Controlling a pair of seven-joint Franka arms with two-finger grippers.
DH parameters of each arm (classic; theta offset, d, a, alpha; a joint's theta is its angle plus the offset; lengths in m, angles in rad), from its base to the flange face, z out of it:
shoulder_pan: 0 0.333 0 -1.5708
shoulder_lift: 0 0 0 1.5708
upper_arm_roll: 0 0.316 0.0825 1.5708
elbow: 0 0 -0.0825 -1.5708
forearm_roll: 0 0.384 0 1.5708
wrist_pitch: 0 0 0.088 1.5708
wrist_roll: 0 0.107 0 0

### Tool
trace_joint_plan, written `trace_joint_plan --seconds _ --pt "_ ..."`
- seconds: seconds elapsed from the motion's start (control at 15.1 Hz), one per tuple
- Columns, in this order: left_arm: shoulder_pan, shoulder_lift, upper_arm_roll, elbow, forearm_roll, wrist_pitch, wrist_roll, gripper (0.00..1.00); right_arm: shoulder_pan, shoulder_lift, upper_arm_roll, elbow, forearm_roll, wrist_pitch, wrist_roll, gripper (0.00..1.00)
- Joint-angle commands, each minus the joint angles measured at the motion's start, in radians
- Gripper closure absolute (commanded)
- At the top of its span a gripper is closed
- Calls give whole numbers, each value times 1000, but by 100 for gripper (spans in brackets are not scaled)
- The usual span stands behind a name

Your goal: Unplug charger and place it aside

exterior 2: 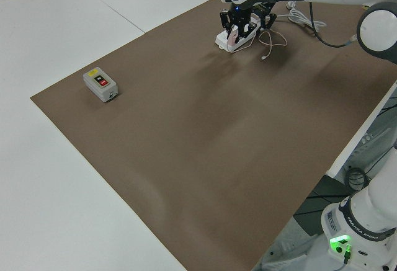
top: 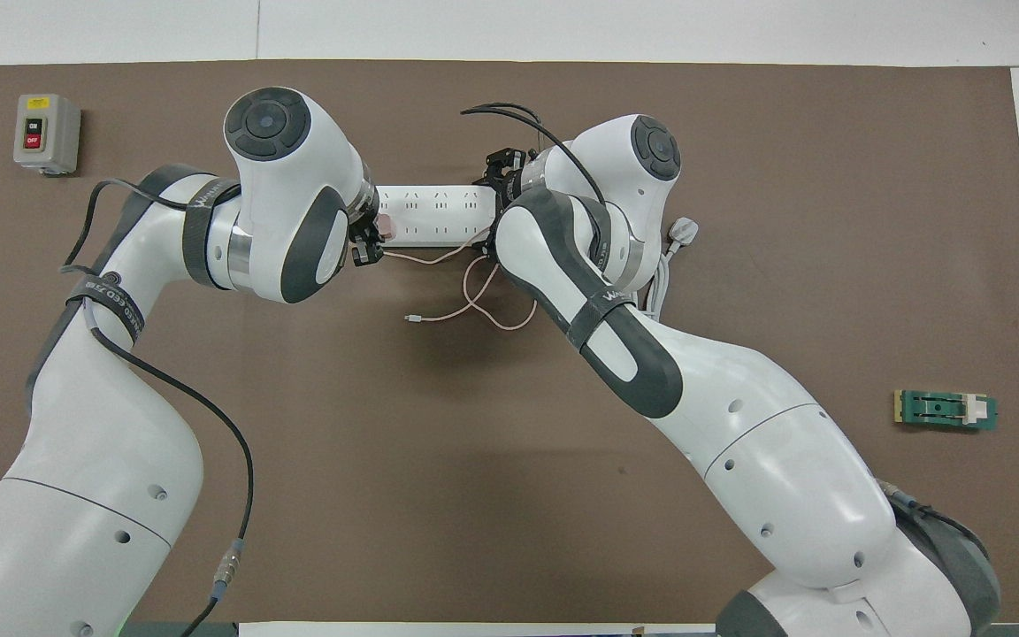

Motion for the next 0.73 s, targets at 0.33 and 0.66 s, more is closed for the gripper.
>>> trace_joint_plan --seconds 0.33,0.66 --pt "-4 -51 6 -58 5 -28 5 100 6 -25 -2 -52 30 30 -40 29" --pt "51 -152 6 -60 5 -106 59 100 8 -25 -2 -63 28 47 -40 26"
